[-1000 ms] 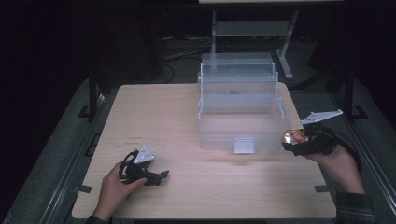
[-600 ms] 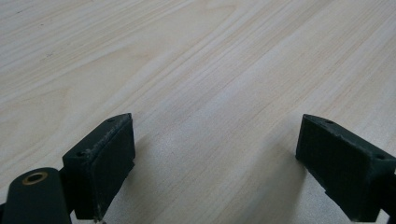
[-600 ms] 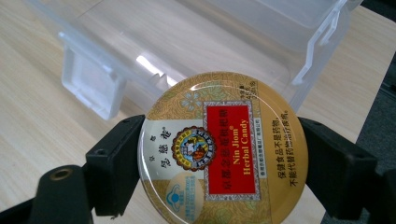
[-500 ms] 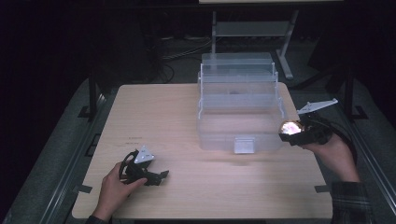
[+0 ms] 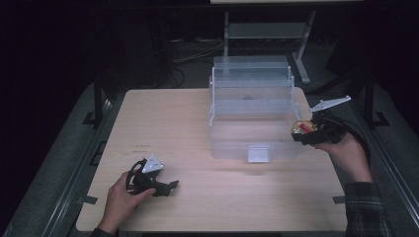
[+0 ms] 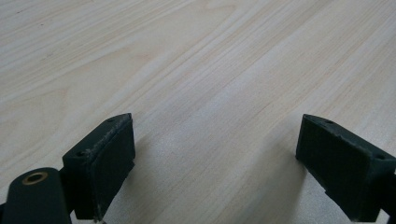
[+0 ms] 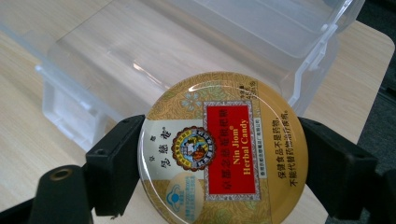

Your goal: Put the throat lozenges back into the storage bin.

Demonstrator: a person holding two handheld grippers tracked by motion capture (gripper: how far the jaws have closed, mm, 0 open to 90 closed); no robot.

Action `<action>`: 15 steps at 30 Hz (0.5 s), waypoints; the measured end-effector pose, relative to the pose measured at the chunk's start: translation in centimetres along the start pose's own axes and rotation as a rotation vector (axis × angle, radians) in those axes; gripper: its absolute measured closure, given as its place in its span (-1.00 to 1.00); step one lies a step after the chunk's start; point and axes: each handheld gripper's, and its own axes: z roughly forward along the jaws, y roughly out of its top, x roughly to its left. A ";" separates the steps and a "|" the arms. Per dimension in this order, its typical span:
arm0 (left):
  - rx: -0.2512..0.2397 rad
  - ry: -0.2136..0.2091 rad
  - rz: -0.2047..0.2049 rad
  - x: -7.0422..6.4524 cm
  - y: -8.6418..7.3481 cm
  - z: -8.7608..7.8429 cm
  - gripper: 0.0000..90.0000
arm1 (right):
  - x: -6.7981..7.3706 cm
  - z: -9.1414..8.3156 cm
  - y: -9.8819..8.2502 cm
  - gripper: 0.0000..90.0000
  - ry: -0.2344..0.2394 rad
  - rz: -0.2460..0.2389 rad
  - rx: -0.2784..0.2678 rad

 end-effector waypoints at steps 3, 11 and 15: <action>0.001 -0.001 0.000 0.0 0.0 0.0 -0.76 | -0.2 0.4 0.3 -0.57 -0.003 0.001 0.002; 0.003 -0.001 0.002 0.0 0.0 0.0 -0.76 | -0.6 1.5 0.7 -0.57 -0.002 0.010 0.010; 0.003 -0.001 0.002 0.0 0.0 0.0 -0.76 | -0.7 2.2 1.1 -0.57 0.005 0.014 0.012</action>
